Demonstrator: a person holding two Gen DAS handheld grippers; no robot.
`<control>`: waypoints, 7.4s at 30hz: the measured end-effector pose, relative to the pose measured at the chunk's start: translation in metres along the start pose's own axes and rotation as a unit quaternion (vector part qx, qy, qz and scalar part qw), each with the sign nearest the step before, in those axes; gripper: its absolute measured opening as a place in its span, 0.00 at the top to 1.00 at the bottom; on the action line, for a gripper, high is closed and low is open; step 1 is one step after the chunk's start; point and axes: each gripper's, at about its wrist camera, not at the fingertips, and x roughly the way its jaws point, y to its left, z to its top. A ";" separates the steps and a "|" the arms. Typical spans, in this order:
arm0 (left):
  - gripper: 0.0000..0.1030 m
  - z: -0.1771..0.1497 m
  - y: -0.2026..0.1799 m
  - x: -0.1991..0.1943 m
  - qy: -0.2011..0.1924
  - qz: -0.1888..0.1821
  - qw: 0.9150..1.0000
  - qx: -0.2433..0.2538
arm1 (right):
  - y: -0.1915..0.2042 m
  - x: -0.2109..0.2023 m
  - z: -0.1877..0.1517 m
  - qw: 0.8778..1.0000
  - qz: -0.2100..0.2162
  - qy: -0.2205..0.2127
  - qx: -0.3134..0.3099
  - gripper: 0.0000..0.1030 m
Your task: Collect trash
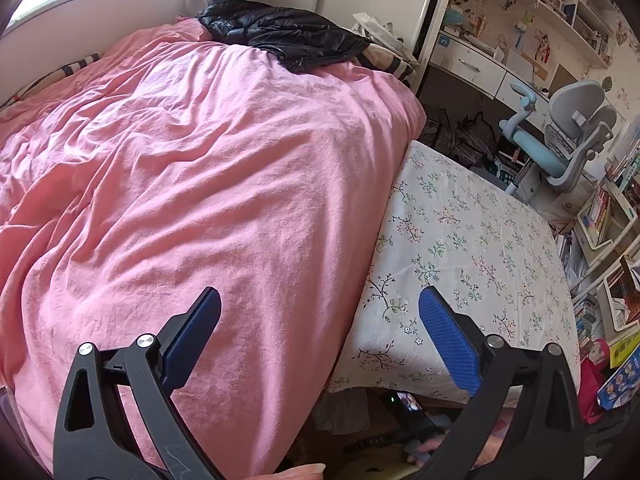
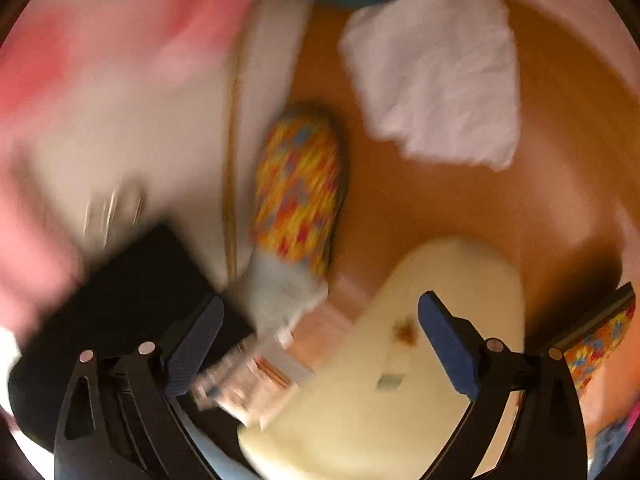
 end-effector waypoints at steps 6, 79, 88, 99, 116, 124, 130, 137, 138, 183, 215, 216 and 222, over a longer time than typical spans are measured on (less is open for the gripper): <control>0.07 0.000 -0.004 0.006 0.008 -0.001 1.000 0.009 | -0.032 -0.035 0.080 0.974 -0.131 -0.171 0.070 0.08; 0.07 -0.041 -0.067 -0.018 -0.058 0.029 0.987 0.147 | 0.096 -0.035 -0.266 0.951 -0.100 -0.290 -0.044 0.43; 0.07 -0.037 -0.080 -0.028 -0.075 0.000 0.986 0.148 | 0.094 -0.165 -0.327 0.847 -0.125 -0.515 -0.033 0.32; 0.07 -0.010 -0.147 -0.039 -0.116 -0.069 0.981 0.142 | 0.126 -0.297 -0.430 0.533 -0.279 -0.797 -0.052 0.07; 0.07 -0.007 -0.166 -0.043 -0.143 -0.046 0.973 0.175 | 0.137 -0.315 -0.417 0.541 -0.234 -0.807 -0.027 0.07; 0.07 -0.003 -0.159 -0.044 -0.142 -0.053 0.975 0.160 | 0.138 -0.316 -0.410 0.546 -0.241 -0.802 -0.033 0.07; 0.07 -0.003 -0.159 -0.043 -0.141 -0.054 0.976 0.159 | 0.140 -0.316 -0.410 0.542 -0.246 -0.803 -0.037 0.07; 0.07 -0.004 -0.160 -0.043 -0.140 -0.054 0.975 0.161 | 0.141 -0.315 -0.412 0.538 -0.252 -0.803 -0.038 0.07; 0.07 -0.004 -0.160 -0.043 -0.139 -0.054 0.976 0.161 | 0.142 -0.315 -0.412 0.538 -0.253 -0.803 -0.038 0.07; 0.07 -0.009 -0.161 -0.040 -0.137 -0.054 0.976 0.162 | 0.137 -0.312 -0.408 0.535 -0.262 -0.803 -0.031 0.07; 0.07 -0.012 -0.152 -0.037 -0.134 -0.073 0.980 0.125 | 0.140 -0.311 -0.407 0.538 -0.261 -0.801 -0.035 0.07; 0.07 -0.011 -0.150 -0.037 -0.133 -0.074 0.981 0.122 | 0.140 -0.312 -0.407 0.538 -0.261 -0.801 -0.035 0.07; 0.07 -0.009 -0.152 -0.033 -0.110 -0.056 0.982 0.146 | 0.140 -0.312 -0.404 0.544 -0.262 -0.797 -0.032 0.07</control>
